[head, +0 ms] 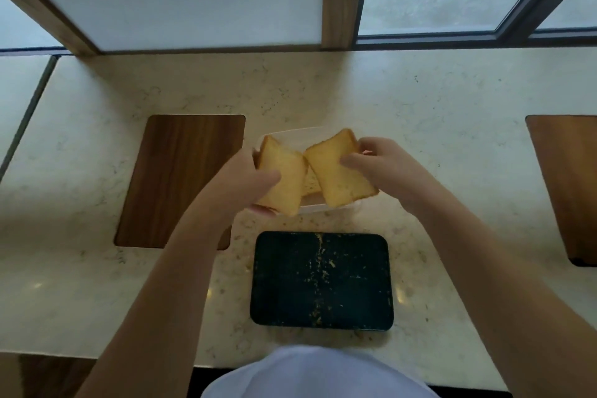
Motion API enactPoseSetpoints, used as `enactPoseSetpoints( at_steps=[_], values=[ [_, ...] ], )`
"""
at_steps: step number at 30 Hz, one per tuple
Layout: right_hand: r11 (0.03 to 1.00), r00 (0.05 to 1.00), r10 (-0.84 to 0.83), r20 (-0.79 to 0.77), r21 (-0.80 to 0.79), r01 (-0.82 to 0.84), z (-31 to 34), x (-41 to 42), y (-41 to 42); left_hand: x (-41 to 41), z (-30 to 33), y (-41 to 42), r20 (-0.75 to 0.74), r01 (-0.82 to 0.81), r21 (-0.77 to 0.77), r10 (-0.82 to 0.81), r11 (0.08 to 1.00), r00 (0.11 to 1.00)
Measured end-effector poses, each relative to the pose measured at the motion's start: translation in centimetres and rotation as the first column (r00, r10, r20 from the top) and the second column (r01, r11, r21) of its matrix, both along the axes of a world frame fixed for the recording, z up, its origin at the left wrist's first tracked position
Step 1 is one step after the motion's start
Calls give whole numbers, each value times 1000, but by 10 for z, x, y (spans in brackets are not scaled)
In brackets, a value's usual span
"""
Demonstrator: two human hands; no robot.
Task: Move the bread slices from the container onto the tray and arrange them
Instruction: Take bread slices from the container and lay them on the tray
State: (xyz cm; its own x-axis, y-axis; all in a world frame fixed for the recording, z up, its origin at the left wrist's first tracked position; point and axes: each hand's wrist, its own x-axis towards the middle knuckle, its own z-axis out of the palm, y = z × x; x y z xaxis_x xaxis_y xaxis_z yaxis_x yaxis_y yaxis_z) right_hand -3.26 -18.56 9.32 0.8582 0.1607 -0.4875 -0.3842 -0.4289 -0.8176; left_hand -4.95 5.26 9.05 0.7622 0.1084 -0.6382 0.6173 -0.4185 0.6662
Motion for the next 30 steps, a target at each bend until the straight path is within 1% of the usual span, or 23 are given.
enactPoseSetpoints(
  at_steps=[2, 4, 6, 8, 10, 11, 14, 15, 16, 18, 20, 21, 23, 27, 30],
  values=[
    [978, 992, -83, -99, 182, 101, 1, -29, -5, -25, 0, 14, -57, -76, -169, 67, 983, 996],
    [925, 962, -145, -233, 313, 215, -10, -58, -7, -55, -6, 27, -102, -137, -372, 106, 918, 989],
    [853, 910, -191, -369, 396, 339, -26, -86, -7, -83, -18, 37, -152, -198, -485, 141, 851, 978],
    [805, 853, -230, -469, 401, 438, -44, -111, -1, -109, -36, 43, -228, -290, -524, 196, 801, 954],
    [764, 770, -276, -576, 355, 539, -62, -134, 7, -132, -56, 45, -278, -389, -544, 278, 743, 919],
    [740, 718, -291, -632, 326, 588, -70, -145, 12, -142, -65, 45, -271, -419, -534, 320, 734, 908],
    [642, 558, -315, -768, 261, 721, -92, -174, 23, -166, -86, 45, -172, -431, -447, 398, 783, 901],
    [631, 520, -332, -787, 224, 743, -97, -181, 28, -172, -91, 46, -152, -436, -440, 414, 785, 898],
    [642, 499, -361, -788, 179, 746, -100, -185, 33, -177, -94, 47, -145, -449, -438, 431, 779, 891],
    [681, 503, -419, -756, 104, 725, -106, -188, 45, -183, -99, 52, -168, -489, -447, 467, 749, 868],
    [708, 524, -443, -727, 75, 702, -108, -188, 58, -187, -104, 57, -207, -519, -488, 484, 702, 850],
    [714, 530, -449, -719, 68, 697, -108, -187, 64, -189, -106, 59, -219, -525, -505, 486, 685, 846],
    [710, 529, -452, -718, 69, 701, -108, -185, 73, -194, -110, 64, -224, -523, -510, 482, 682, 847],
    [646, 492, -439, -752, 117, 755, -109, -181, 87, -200, -120, 74, -234, -519, -494, 467, 698, 852],
    [620, 473, -424, -773, 133, 773, -111, -180, 100, -202, -125, 82, -242, -517, -480, 460, 709, 855]
  ],
)
